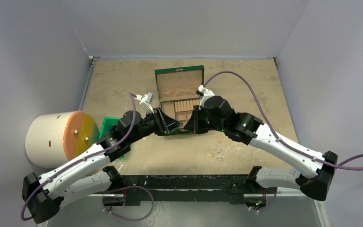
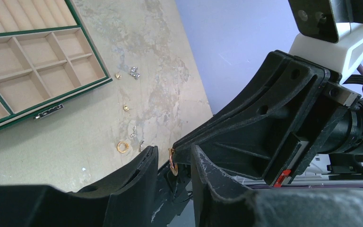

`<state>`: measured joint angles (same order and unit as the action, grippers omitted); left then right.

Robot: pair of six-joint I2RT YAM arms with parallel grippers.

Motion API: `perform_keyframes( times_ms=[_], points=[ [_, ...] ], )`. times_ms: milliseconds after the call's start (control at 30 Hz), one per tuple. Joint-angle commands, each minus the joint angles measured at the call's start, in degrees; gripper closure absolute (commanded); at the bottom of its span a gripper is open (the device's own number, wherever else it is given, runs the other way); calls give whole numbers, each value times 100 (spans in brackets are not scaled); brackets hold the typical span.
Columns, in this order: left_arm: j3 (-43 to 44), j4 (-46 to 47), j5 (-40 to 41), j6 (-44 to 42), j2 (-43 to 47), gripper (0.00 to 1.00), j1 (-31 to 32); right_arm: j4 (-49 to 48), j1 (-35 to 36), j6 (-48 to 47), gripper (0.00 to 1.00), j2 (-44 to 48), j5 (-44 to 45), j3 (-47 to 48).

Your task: Organize the mixed jewelry

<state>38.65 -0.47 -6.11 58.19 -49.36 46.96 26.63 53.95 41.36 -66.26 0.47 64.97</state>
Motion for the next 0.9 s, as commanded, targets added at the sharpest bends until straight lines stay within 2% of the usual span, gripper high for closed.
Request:
perform_keyframes(
  times_ms=[0,167,533,867],
  points=[
    [11,296,-119,104,27,70,-2,-353,10,22,100,142,155,217],
    [17,276,-160,111,15,72,-1,-568,10,-101,100,173,416,183],
    [12,276,-172,122,5,77,-3,-675,9,-169,100,169,392,163],
    [33,232,-68,132,57,75,2,-534,10,-328,100,123,248,149]
  ],
)
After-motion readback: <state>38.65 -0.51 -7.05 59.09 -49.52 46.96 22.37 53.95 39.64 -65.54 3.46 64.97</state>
